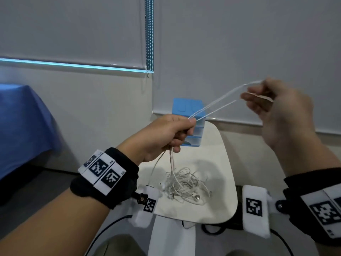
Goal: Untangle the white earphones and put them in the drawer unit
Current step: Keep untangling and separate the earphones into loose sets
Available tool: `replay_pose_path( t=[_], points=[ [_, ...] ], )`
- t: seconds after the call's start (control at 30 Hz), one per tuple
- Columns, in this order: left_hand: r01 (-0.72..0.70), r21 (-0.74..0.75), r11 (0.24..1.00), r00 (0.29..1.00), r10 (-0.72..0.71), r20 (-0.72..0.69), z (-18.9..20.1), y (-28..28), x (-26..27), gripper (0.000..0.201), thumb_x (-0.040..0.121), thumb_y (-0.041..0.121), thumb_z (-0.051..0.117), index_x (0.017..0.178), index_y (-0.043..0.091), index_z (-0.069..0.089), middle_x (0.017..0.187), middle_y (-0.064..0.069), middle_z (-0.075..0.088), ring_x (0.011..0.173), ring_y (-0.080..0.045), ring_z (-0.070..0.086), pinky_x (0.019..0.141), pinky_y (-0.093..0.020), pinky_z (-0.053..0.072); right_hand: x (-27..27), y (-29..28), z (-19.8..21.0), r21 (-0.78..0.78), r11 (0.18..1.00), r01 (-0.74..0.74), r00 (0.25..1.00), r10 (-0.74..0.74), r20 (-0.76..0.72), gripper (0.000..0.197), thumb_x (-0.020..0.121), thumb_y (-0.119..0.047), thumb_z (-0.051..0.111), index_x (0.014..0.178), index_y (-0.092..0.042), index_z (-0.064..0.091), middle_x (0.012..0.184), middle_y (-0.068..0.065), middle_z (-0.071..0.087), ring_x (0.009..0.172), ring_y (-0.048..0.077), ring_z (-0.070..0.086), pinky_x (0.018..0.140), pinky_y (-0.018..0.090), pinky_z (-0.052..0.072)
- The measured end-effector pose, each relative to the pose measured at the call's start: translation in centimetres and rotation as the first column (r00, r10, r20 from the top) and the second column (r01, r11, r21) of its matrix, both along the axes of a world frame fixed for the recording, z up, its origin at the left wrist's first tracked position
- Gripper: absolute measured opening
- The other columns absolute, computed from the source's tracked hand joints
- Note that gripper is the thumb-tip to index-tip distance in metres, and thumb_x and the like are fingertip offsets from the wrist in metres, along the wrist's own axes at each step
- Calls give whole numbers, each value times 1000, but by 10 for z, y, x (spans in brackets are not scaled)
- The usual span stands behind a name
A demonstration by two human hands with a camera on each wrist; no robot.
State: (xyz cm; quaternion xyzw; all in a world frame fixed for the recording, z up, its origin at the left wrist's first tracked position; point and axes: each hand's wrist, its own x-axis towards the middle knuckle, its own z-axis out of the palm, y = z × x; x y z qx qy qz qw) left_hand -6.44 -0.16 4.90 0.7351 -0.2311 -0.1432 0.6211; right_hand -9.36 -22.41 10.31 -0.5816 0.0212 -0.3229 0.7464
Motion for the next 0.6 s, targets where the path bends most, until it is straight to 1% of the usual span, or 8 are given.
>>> replay_pose_path(
  t=[0.1,0.17,0.27,0.33,0.4,0.5,0.53,0.6],
  points=[
    [17,146,989,998,-26,61,2,10,4,37,107,29,54,73,15,57,56,5,30,47,-12,27,52,-23,42,9,-19,-16,22,986,167,985,-168,31,28,93,-15,60,67,-21,60,72,-2,62,72,14,70,68,24,48],
    [28,223,974,996,-46,76,5,19,7,38,107,30,55,71,15,56,56,4,30,48,-14,29,55,-24,46,14,-31,-25,12,965,263,964,-263,41,32,88,-20,65,56,-22,60,67,-4,54,67,13,55,63,23,39],
    [4,209,978,997,-20,74,10,33,12,37,106,29,54,73,14,56,55,3,33,48,-14,39,63,-27,52,20,-42,-37,-80,944,322,946,-324,-21,33,88,-22,67,57,-20,58,61,-10,49,64,8,45,61,22,32],
    [-16,158,987,995,1,100,16,39,14,34,106,26,53,78,10,61,57,-2,47,55,-17,53,71,-29,53,23,-44,-51,-182,936,303,938,-326,-115,32,93,-24,65,62,-19,55,63,-10,46,59,4,42,58,23,32],
    [-86,91,992,981,68,183,24,43,17,31,105,23,54,81,8,67,64,-4,57,64,-16,61,76,-27,53,25,-45,-68,-277,927,252,930,-311,-197,30,96,-28,63,69,-18,56,67,-3,44,59,7,40,58,28,30],
    [-181,-4,983,936,174,305,39,46,17,28,103,25,60,82,10,74,70,-3,54,66,-11,50,77,-24,52,31,-44,-92,-361,917,167,919,-278,-281,29,96,-31,65,87,-3,62,81,13,55,78,17,46,66,32,34],
    [-181,-29,983,935,181,306,44,45,17,28,103,25,60,83,11,74,69,-1,49,64,-11,45,74,-24,52,33,-42,-98,-380,915,134,918,-259,-299,31,95,-31,66,91,-1,62,87,13,59,83,19,48,68,32,35],
    [-139,-94,986,950,159,267,52,40,15,30,106,25,55,85,12,71,64,3,37,58,-11,36,65,-23,48,36,-34,-105,-404,914,31,913,-191,-360,27,95,-32,67,91,-5,63,98,3,65,90,19,53,72,34,38]
  ],
)
